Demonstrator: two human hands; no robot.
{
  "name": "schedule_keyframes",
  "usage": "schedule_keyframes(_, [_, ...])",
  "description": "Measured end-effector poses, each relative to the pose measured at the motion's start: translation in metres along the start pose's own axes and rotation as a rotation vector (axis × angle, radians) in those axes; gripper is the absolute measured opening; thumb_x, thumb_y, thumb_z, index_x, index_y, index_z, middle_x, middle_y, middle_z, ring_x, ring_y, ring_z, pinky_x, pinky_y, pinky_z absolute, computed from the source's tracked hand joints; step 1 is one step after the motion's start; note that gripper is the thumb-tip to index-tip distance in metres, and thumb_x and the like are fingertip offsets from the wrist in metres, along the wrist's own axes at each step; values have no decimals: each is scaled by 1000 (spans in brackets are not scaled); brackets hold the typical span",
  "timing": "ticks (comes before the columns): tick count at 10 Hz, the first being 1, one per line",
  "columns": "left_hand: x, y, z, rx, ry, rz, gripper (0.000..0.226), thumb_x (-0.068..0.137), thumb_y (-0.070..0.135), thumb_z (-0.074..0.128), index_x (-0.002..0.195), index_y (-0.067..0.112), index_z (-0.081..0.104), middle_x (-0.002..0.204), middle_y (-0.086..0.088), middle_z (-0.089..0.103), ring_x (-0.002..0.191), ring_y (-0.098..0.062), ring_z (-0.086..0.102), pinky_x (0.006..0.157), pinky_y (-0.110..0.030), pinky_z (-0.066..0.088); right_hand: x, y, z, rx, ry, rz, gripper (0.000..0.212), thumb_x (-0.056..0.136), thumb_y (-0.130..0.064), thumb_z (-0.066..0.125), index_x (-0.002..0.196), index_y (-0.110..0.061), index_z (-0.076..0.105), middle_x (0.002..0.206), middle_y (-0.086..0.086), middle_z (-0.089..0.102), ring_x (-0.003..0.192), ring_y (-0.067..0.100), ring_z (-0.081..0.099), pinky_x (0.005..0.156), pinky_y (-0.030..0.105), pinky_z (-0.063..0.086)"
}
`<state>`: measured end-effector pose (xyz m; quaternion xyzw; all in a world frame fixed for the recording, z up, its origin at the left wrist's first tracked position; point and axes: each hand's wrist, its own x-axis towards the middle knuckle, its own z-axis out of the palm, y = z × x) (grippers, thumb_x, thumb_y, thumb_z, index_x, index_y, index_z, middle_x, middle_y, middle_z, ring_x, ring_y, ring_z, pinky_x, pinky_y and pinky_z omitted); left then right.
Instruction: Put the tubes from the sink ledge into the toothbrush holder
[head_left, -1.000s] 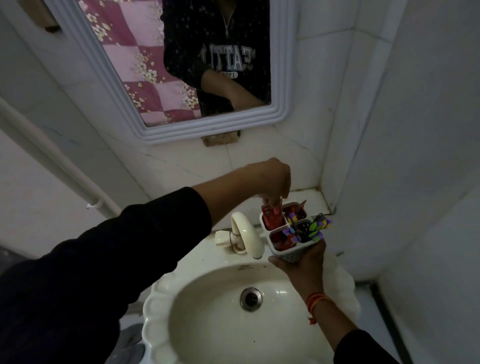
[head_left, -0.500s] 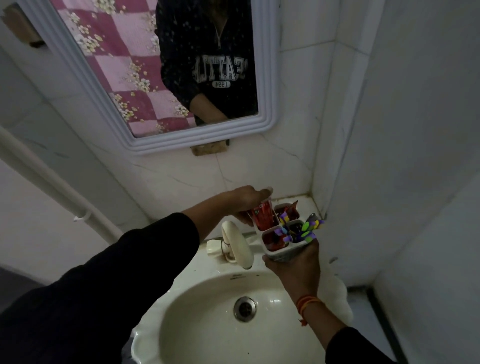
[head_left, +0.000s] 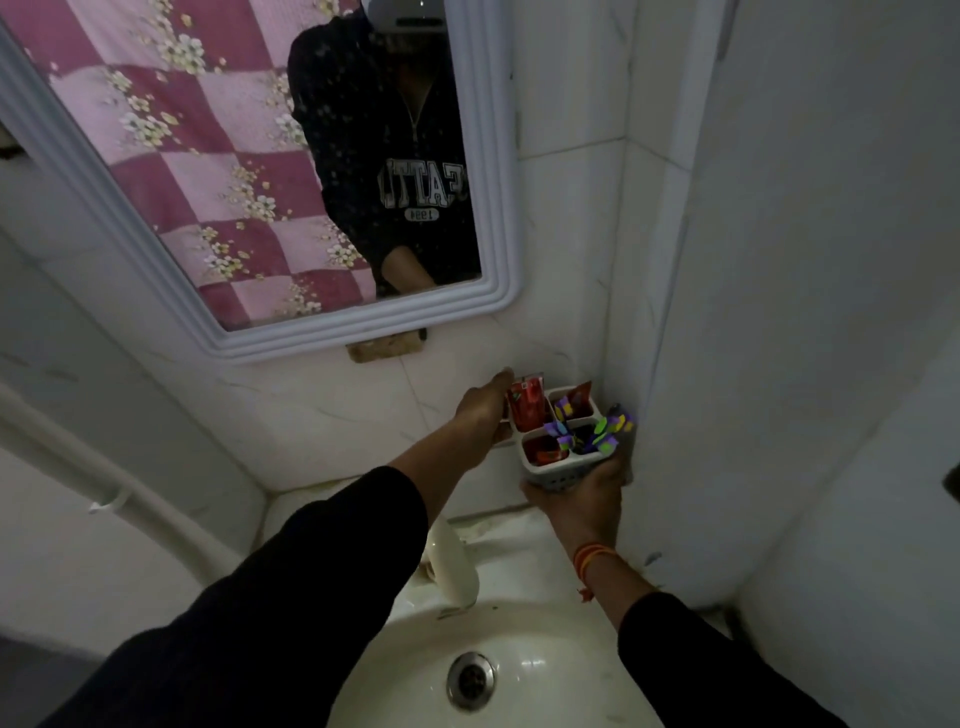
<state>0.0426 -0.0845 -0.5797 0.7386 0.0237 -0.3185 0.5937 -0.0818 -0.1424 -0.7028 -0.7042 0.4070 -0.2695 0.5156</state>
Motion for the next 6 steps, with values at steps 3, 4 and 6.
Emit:
schedule_keyframes(3, [-32,-15,-19,233,146,107,44,93,52,55,107,12,66,115,-9,68,109,-30,66,104,-43,52,13,1,-1,34,-110,29,124,49,-25,105,147,-2,33,144,18,54,129,33,59,104,37,52])
schedule_keyframes(4, [-59,-18,-37,368,172,193,54,89,53,56,119,10,68,121,-12,70,115,-33,63,105,-44,50,-10,0,-13,-72,-132,82,114,61,-29,100,148,2,34,150,23,43,134,39,52,109,43,49])
schedule_keyframes(6, [-128,-7,-80,634,181,485,26,99,38,55,98,16,69,99,-3,63,98,-20,58,87,-29,44,-71,-51,-30,-65,-266,42,71,86,-35,81,143,-3,55,147,18,55,133,33,55,105,32,45])
